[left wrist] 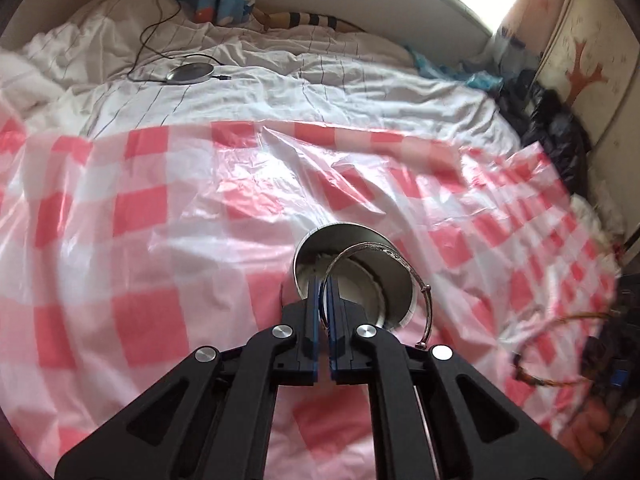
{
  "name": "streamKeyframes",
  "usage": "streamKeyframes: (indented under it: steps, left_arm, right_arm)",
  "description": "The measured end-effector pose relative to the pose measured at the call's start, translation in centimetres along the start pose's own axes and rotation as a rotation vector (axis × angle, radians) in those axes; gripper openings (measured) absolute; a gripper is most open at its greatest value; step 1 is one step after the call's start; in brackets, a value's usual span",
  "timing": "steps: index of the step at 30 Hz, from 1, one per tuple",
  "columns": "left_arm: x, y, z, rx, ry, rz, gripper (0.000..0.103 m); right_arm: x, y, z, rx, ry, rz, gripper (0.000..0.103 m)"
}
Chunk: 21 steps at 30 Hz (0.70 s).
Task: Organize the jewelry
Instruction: 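Drop the silver bangle into the tin with the left tool while the right tool drops the gold bracelet in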
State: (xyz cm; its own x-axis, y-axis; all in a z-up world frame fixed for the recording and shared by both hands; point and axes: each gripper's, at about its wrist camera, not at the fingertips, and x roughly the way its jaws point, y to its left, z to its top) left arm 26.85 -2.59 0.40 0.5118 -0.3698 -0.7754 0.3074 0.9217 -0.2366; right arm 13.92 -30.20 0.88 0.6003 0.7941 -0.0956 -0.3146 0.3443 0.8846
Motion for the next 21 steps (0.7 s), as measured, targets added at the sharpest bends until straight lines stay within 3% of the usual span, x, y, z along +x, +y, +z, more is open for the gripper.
streamKeyframes:
  steps: [3, 7, 11, 13, 15, 16, 17, 18, 19, 21]
  left_arm:
    - [3.3, -1.2, 0.9, 0.057, 0.059, 0.059, 0.005]
    - [4.1, -1.5, 1.1, 0.060, 0.032, 0.088, 0.013]
    - [-0.2, 0.5, 0.5, -0.017, -0.073, 0.077, 0.031]
    - [-2.8, 2.1, -0.4, -0.096, -0.142, 0.071, 0.050]
    - [-4.8, 3.7, -2.0, -0.168, -0.183, 0.055, 0.052]
    - [-5.3, 4.4, -3.0, -0.194, -0.179, 0.045, 0.052]
    - [-5.5, 5.0, -3.7, -0.211, -0.173, 0.040, 0.052]
    - [-5.6, 5.5, -4.8, -0.231, -0.160, 0.035, 0.052]
    - [-5.6, 5.8, -5.7, -0.248, -0.141, 0.024, 0.052]
    - [-5.4, 6.3, -7.2, -0.274, -0.091, -0.011, 0.052]
  right_arm:
    - [0.2, -0.4, 0.6, 0.009, 0.001, 0.004, 0.009]
    - [1.5, -1.2, 1.5, 0.039, 0.018, 0.017, 0.009]
    - [4.2, -1.5, 2.8, 0.048, 0.038, 0.035, 0.009]
    - [5.9, -2.2, 3.3, 0.080, 0.042, 0.060, 0.009]
    - [8.1, -3.6, 4.0, 0.141, 0.043, 0.073, 0.009]
    - [9.1, -4.5, 4.2, 0.162, 0.044, 0.056, 0.012]
    - [10.0, -5.2, 4.4, 0.164, 0.052, 0.018, 0.029]
    - [10.7, -5.9, 4.7, 0.144, 0.050, -0.096, 0.048]
    - [11.0, -6.2, 4.8, 0.117, 0.041, -0.177, 0.052]
    - [10.7, -6.3, 4.9, 0.085, 0.026, -0.244, 0.052]
